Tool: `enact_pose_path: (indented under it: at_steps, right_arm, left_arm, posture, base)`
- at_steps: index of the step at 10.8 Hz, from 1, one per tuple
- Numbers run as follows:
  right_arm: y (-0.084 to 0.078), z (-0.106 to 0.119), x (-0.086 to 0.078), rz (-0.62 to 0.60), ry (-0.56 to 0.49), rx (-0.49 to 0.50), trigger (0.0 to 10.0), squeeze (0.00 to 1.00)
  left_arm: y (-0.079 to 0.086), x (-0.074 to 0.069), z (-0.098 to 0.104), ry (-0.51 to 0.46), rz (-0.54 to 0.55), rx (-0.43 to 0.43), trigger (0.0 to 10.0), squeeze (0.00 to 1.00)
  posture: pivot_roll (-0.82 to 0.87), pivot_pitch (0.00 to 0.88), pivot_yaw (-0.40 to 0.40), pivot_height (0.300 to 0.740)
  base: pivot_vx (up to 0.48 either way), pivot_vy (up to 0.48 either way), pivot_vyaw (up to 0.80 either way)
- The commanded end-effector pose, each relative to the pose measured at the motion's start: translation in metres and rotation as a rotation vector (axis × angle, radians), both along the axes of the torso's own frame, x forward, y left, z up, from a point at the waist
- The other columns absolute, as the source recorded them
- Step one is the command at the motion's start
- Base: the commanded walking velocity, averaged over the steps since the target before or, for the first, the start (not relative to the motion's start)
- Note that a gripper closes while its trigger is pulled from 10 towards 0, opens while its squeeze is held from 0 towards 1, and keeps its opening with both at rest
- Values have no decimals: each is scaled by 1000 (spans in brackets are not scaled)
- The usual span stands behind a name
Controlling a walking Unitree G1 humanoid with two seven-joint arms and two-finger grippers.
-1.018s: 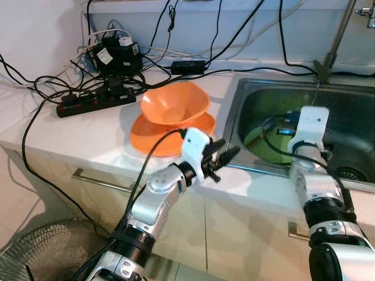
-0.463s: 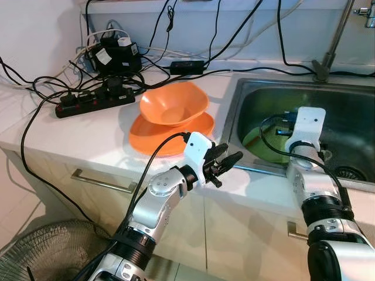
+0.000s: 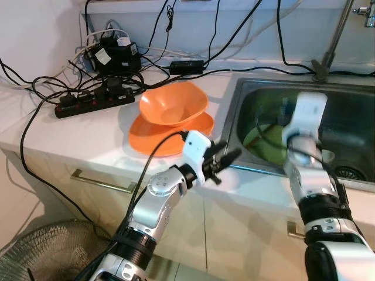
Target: Kitchen organization
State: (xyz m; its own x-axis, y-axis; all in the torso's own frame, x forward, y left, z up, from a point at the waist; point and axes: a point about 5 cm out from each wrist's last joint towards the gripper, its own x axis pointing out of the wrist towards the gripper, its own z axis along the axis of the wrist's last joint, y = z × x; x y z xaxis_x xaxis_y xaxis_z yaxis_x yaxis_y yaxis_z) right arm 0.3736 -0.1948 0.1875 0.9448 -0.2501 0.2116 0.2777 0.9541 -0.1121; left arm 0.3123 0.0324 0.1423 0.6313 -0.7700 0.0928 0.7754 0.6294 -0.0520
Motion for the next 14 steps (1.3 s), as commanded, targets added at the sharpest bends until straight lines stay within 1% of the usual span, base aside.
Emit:
enact_pose_path:
  at_steps: [1,2,3,4,5,6,7,8,9,10,11,12,14]
  right_arm:
    - [12,3,-3,49,-39,-21,10000,0]
    - [25,7,-10,96,-96,-22,10000,0]
    - [33,6,-16,126,-112,-21,10000,0]
    - [43,4,-25,173,-122,-20,10000,0]
    - [52,-1,-36,223,-129,-16,10000,0]
    - [55,-4,-40,231,-120,-9,10000,0]
    - [56,-10,-45,223,-97,6,10000,0]
    - [56,-12,-48,220,-87,8,10000,0]
    - [55,-12,-49,218,-79,9,10000,0]
    - [54,-13,-49,212,-72,11,10000,0]
    - [54,-13,-50,207,-67,12,10000,0]
    - [54,-12,-50,207,-67,14,10000,0]
    - [53,-12,-50,203,-60,12,10000,0]
  left_arm:
    - [5,5,8,-39,40,-4,10000,0]
    - [9,9,21,-97,92,-38,10000,0]
    - [11,12,28,-143,122,-31,10000,0]
    - [15,13,36,-200,134,8,10000,0]
    - [23,18,46,-277,163,92,10000,0]
    - [30,24,50,-315,190,160,10000,0]
    - [43,30,56,-392,225,299,10000,0]
    - [55,33,58,-471,252,455,10000,0]
    - [64,37,54,-425,246,531,10000,0]
    - [78,43,51,-403,257,619,10000,0]
    - [91,47,50,-414,275,693,10000,0]
    - [94,47,50,-417,271,720,10000,0]
    - [104,48,49,-390,269,806,10000,0]
  posture:
    - [49,0,117,740]
    - [50,0,115,740]
    - [49,0,114,740]
    - [49,0,114,740]
    - [48,0,115,740]
    - [46,0,117,740]
    - [47,0,123,740]
    - [47,0,124,740]
    - [49,0,126,740]
    - [49,0,126,740]
    - [47,0,129,740]
    - [47,0,129,740]
    - [46,0,128,740]
  base:
    - [0,0,0]
    - [0,0,0]
    - [0,0,0]
    - [0,0,0]
    - [0,0,0]
    - [0,0,0]
    - [0,0,0]
    - [0,0,0]
    - [0,0,0]
    - [0,0,0]
    - [0,0,0]
    - [0,0,0]
    - [0,0,0]
